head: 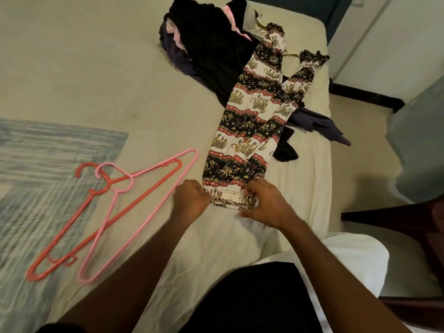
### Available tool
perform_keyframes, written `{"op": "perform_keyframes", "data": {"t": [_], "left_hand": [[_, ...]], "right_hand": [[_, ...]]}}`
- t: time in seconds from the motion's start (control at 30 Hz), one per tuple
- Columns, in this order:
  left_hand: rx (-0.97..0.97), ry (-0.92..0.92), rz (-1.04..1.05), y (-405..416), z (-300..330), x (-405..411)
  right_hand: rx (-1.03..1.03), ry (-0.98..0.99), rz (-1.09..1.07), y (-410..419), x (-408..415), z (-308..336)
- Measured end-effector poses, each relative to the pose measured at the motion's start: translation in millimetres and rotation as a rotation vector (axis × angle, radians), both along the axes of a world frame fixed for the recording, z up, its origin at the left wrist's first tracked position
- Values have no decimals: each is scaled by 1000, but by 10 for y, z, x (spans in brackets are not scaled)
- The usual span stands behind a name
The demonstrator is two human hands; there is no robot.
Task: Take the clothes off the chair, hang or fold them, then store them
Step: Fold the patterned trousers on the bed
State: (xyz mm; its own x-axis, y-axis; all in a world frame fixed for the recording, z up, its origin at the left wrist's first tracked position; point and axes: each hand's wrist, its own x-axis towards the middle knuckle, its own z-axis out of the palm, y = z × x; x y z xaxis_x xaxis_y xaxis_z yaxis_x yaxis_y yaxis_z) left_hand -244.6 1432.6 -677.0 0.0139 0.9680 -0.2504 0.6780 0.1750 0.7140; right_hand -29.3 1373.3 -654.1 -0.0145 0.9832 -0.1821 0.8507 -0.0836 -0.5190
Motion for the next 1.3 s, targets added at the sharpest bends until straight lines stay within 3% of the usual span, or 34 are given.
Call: {"op": "perform_keyframes", "data": {"t": [0.3, 0.57, 0.7, 0.93, 1.13, 1.3], "left_hand": [[275, 341, -169, -211, 32, 123], [170, 230, -14, -214, 48, 190], [164, 232, 22, -229, 78, 294], [-6, -23, 191, -45, -145, 110], [-43, 8, 74, 44, -113, 68], [-179, 148, -238, -73, 148, -136]], "right_hand": [[83, -99, 78, -55, 15, -96], [96, -87, 85, -68, 14, -143], [136, -199, 42, -114, 37, -192], [87, -158, 149, -49, 37, -190], [-34, -149, 226, 1, 99, -112], [-270, -43, 362, -173, -102, -73]]}}
